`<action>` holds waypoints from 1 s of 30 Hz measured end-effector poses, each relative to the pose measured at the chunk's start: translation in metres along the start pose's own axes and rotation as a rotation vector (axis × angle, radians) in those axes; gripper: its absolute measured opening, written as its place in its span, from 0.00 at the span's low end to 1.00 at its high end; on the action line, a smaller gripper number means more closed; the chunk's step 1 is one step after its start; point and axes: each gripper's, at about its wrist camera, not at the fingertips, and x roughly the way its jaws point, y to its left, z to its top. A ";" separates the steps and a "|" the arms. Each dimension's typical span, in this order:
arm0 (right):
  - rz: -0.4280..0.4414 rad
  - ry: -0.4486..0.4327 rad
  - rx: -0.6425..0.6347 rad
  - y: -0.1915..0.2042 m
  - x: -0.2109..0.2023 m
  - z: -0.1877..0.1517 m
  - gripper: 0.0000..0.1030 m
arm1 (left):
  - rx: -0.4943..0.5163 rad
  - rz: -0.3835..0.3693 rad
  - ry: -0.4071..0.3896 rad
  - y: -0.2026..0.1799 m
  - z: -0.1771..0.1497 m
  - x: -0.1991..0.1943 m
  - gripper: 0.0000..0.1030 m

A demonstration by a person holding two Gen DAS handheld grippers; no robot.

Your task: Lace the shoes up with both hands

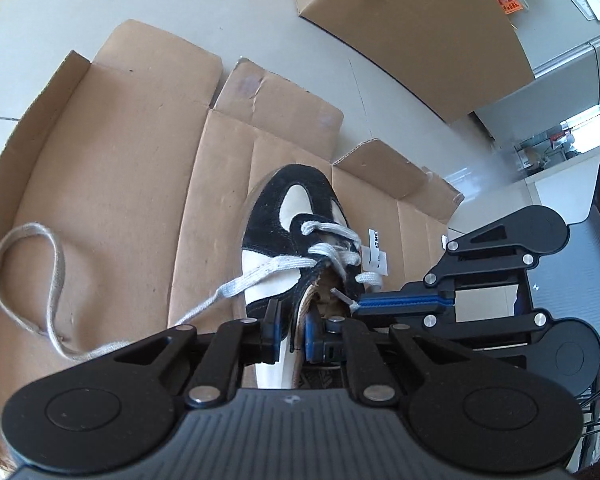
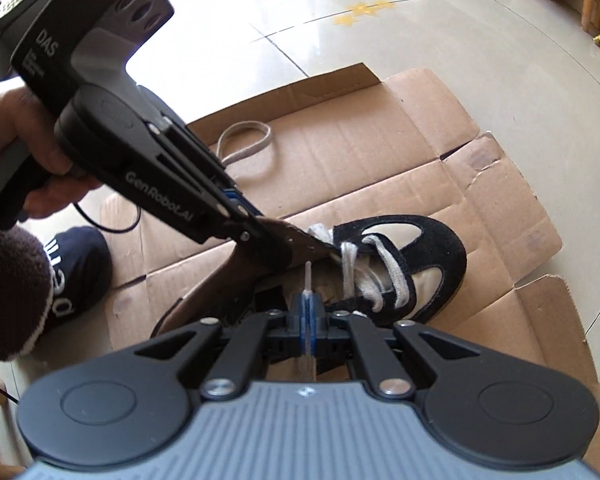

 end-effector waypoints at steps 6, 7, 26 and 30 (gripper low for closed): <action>-0.001 0.008 -0.006 -0.001 0.004 0.005 0.02 | 0.007 0.000 0.001 0.000 -0.001 0.004 0.11; -0.002 0.009 -0.006 0.000 0.004 0.006 0.02 | 0.008 0.000 0.001 0.000 -0.001 0.003 0.11; 0.001 0.011 -0.010 0.001 0.005 0.013 0.02 | 0.104 0.039 -0.010 -0.011 -0.005 -0.001 0.11; -0.008 -0.012 -0.011 0.002 0.002 0.015 0.02 | 0.178 0.064 -0.012 -0.022 -0.007 -0.001 0.11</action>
